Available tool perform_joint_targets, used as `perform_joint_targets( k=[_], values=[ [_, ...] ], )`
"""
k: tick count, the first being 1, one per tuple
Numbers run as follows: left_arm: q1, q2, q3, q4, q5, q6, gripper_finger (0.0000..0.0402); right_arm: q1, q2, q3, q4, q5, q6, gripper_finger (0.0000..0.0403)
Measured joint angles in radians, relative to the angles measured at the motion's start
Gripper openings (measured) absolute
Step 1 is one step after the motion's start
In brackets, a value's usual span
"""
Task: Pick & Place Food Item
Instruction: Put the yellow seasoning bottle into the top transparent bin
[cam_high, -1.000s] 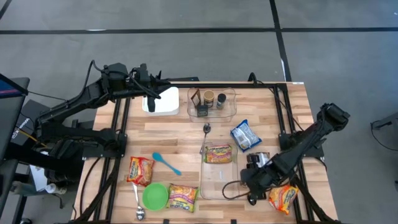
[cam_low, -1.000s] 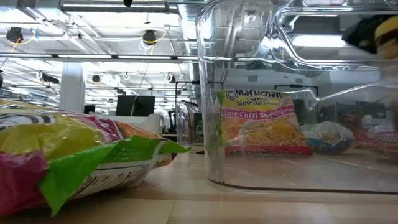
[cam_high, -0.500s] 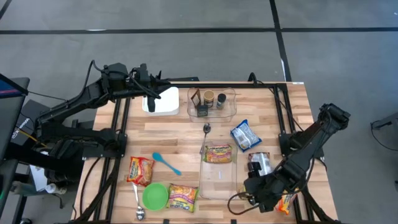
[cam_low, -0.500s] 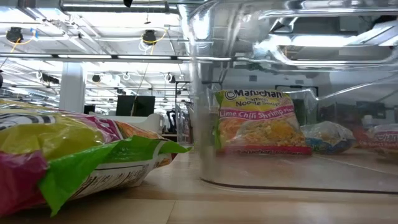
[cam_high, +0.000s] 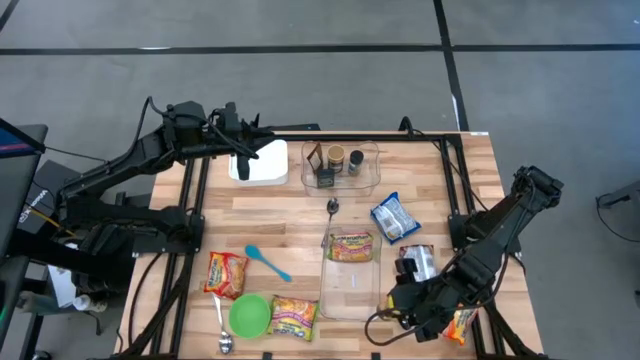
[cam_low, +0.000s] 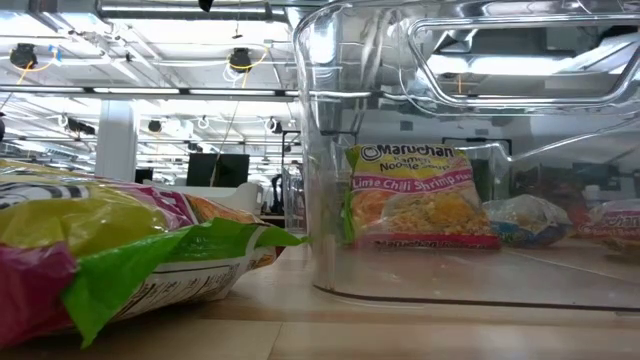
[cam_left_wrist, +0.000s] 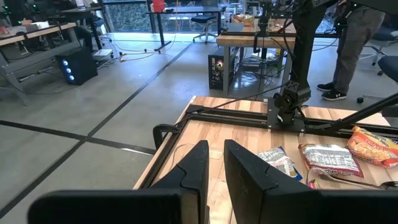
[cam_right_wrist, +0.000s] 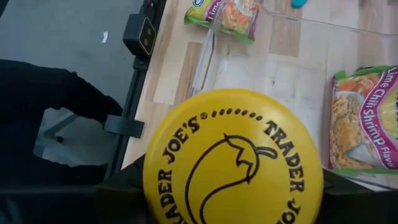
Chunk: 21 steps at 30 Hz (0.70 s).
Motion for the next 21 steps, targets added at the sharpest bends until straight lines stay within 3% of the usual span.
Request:
perform_joint_targets(
  k=[21],
  values=[
    [0.0,0.0,0.0,0.0,0.0,0.0,0.0044,0.0,0.0,0.0,0.0,0.0,0.0,0.0197]
  ],
)
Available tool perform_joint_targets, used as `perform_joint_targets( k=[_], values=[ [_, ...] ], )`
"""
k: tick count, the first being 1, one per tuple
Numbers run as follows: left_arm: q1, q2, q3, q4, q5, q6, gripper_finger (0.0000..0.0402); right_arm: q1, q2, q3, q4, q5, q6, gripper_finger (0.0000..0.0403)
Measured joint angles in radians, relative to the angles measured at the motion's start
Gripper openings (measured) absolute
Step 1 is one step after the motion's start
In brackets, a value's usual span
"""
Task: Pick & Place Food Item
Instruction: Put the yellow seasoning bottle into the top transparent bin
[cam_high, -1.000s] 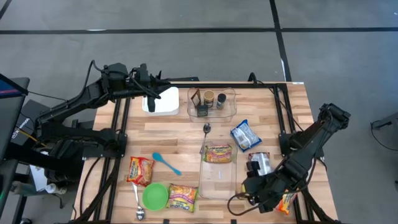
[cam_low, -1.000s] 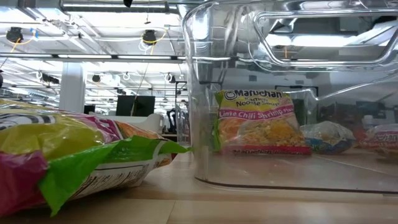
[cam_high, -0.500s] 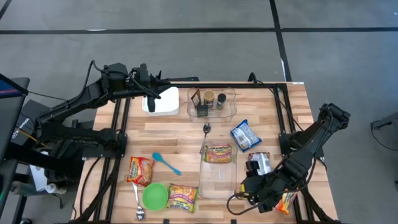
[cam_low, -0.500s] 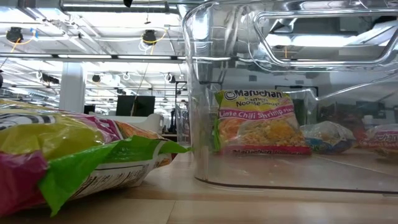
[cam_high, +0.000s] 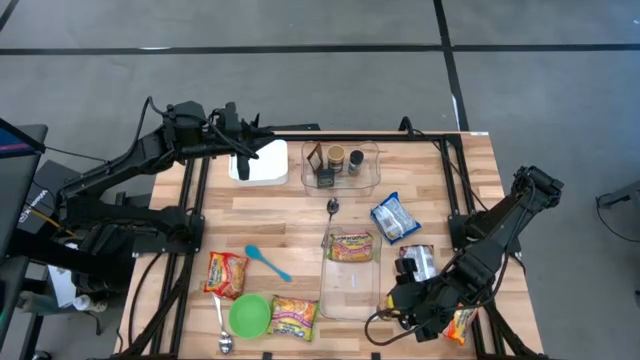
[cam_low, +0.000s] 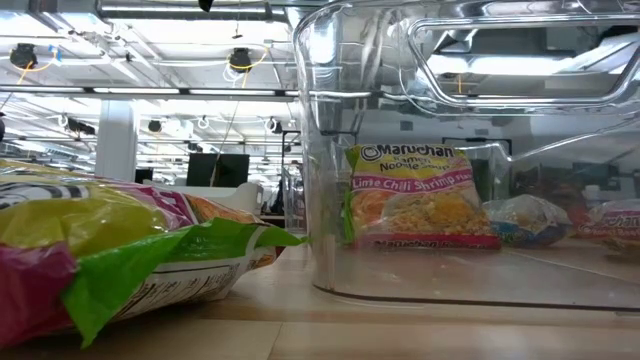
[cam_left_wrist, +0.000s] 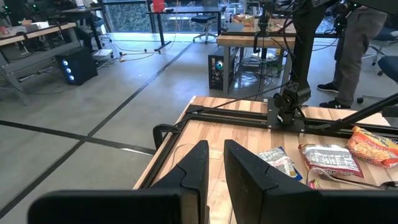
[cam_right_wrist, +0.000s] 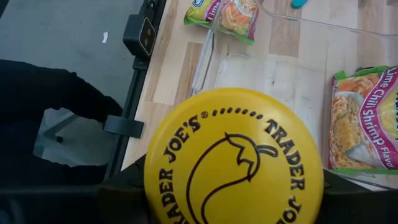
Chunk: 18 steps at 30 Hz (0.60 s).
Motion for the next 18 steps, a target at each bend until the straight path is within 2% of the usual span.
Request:
perform_joint_targets(
  k=[11,18],
  values=[
    [0.0,0.0,0.0,0.0,0.0,0.0,0.0044,-0.007,-0.004,0.0,0.002,0.075,-0.051,0.0197],
    [0.0,0.0,0.0,0.0,0.0,0.0,0.0044,-0.073,-0.004,0.0,0.001,0.125,-0.08,0.0197]
  ],
)
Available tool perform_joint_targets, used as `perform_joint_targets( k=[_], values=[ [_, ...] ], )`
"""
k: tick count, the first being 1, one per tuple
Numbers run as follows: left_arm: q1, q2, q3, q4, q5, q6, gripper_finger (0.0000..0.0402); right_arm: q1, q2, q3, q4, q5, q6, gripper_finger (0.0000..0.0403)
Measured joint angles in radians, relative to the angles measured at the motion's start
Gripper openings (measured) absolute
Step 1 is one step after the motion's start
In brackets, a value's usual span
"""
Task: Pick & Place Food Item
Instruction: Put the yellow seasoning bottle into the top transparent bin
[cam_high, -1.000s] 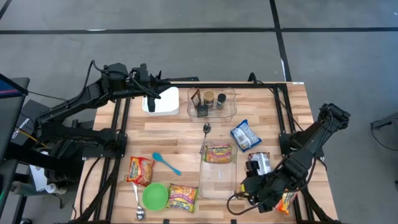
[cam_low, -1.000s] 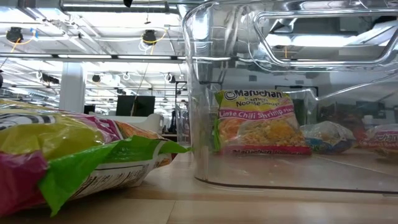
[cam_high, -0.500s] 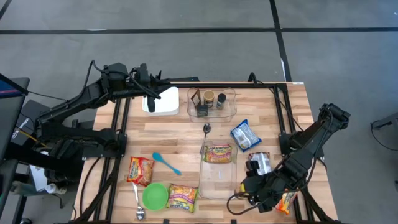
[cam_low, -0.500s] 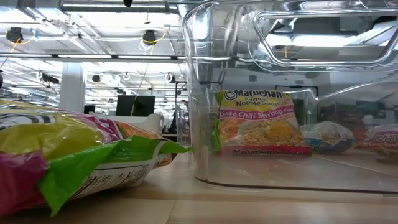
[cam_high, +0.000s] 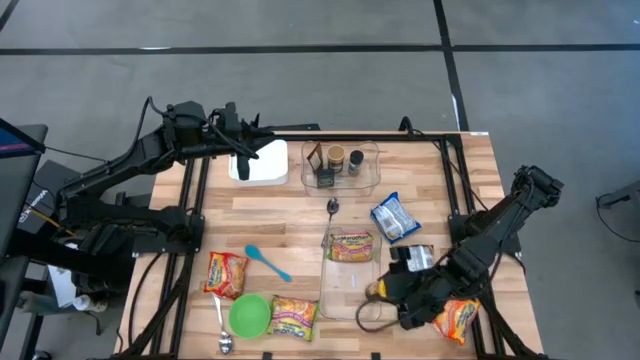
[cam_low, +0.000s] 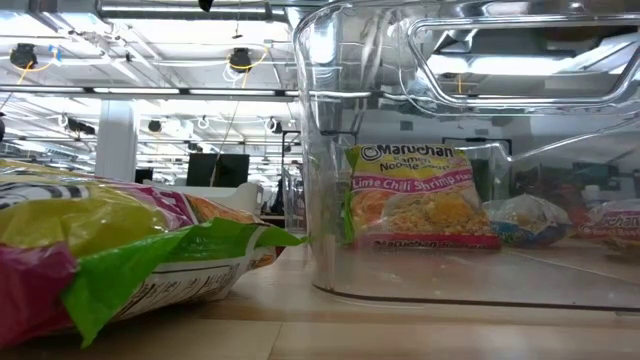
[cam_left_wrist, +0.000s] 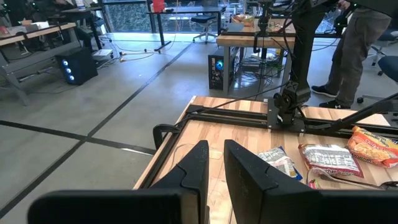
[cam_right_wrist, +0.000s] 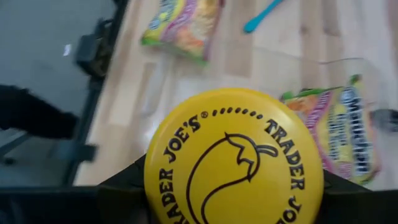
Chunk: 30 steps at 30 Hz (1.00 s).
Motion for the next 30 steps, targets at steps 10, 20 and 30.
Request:
perform_joint_targets(
  k=[10,20,30],
  values=[
    [0.0,0.0,0.0,0.0,0.0,0.0,0.0044,-0.214,0.0,0.023,0.026,-0.031,-0.21,0.0197],
    [0.0,0.0,0.0,0.0,0.0,0.0,0.0044,-0.575,-0.001,0.093,-0.035,-0.221,-0.405,0.0196],
    [0.0,0.0,0.0,0.0,0.0,0.0,0.0044,-0.972,-0.001,0.119,-0.048,-0.43,-0.504,0.0198]
  ],
)
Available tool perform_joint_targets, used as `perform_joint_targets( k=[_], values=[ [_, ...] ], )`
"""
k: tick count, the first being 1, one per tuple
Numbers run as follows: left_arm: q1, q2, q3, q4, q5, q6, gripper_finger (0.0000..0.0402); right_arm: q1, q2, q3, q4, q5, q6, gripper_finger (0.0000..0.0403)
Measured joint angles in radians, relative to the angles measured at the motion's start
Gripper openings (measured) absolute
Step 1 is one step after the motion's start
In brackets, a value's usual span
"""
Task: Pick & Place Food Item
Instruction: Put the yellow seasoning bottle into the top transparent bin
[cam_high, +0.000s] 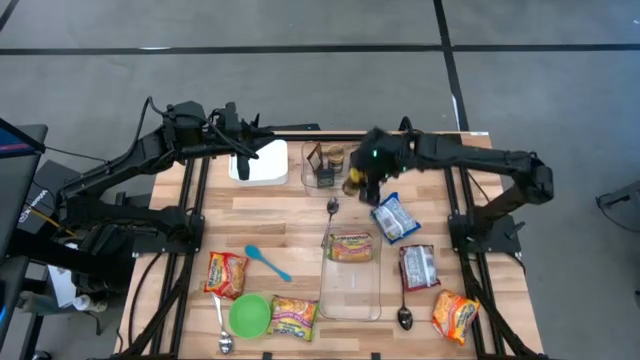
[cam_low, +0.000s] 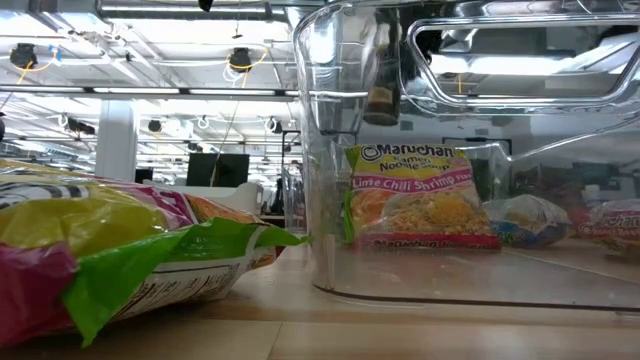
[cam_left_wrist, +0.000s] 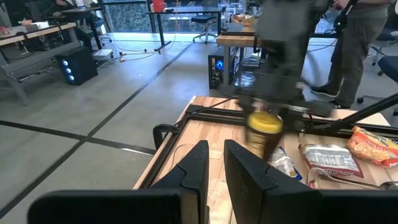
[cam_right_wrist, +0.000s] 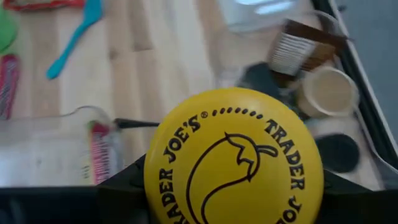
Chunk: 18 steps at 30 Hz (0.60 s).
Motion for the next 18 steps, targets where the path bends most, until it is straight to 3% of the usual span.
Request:
perform_joint_targets(
  k=[8,18],
  values=[
    [0.0,0.0,0.0,0.0,0.0,0.0,0.0044,-0.167,0.0,0.0,-0.01,-0.045,0.051,0.0198],
    [0.0,0.0,0.0,0.0,0.0,0.0,0.0044,-0.232,0.034,0.0,0.031,-0.044,0.096,0.02]
  ],
)
